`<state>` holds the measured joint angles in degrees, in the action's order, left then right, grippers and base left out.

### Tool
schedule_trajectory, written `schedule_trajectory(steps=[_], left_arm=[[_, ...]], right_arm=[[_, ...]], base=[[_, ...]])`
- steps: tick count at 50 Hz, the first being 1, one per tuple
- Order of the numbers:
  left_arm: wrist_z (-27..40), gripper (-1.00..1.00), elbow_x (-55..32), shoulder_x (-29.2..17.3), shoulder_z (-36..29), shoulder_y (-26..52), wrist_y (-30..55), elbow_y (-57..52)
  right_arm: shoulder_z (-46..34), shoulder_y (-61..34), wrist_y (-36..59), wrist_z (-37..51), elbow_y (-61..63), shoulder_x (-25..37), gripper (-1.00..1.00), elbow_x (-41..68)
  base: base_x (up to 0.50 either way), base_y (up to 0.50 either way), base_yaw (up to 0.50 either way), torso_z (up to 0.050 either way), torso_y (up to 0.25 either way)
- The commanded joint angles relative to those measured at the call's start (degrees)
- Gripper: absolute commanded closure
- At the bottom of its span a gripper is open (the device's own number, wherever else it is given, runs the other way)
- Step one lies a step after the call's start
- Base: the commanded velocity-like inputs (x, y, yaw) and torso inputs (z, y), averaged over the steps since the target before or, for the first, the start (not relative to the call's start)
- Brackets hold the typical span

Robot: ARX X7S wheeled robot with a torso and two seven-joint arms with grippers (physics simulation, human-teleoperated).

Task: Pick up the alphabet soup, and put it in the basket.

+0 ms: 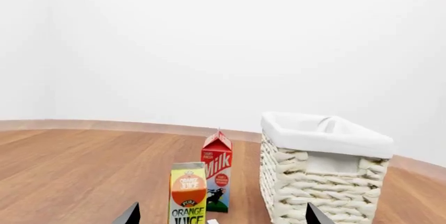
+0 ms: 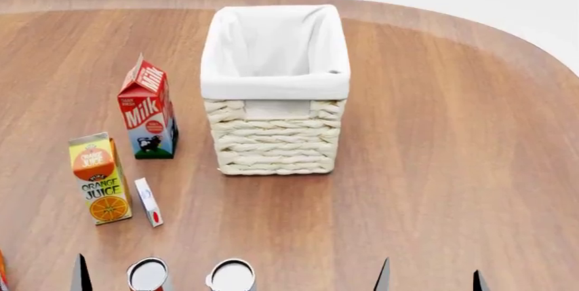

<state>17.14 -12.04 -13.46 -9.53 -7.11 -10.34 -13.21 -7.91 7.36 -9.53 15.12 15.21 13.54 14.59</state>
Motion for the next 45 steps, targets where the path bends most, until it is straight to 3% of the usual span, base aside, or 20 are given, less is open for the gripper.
schedule_trajectory(steps=[1, 45], left_arm=[[0.28, -1.00, -0.15, -0.25, -0.23, 0.08, -0.16, 0.14], [1.17, -1.00, -0.74, -1.17, -1.08, 0.38, -0.73, 0.51]], right_arm=[[-0.23, -0.15, -0.08, 0.25, -0.19, 0.24, -1.00, 0.23], [-1.15, -0.44, -0.40, 1.22, -0.50, 1.12, -1.00, 0.81]], base=[[0.15, 0.00, 0.00, 0.000, 0.000], [0.13, 0.00, 0.00, 0.000, 0.000]])
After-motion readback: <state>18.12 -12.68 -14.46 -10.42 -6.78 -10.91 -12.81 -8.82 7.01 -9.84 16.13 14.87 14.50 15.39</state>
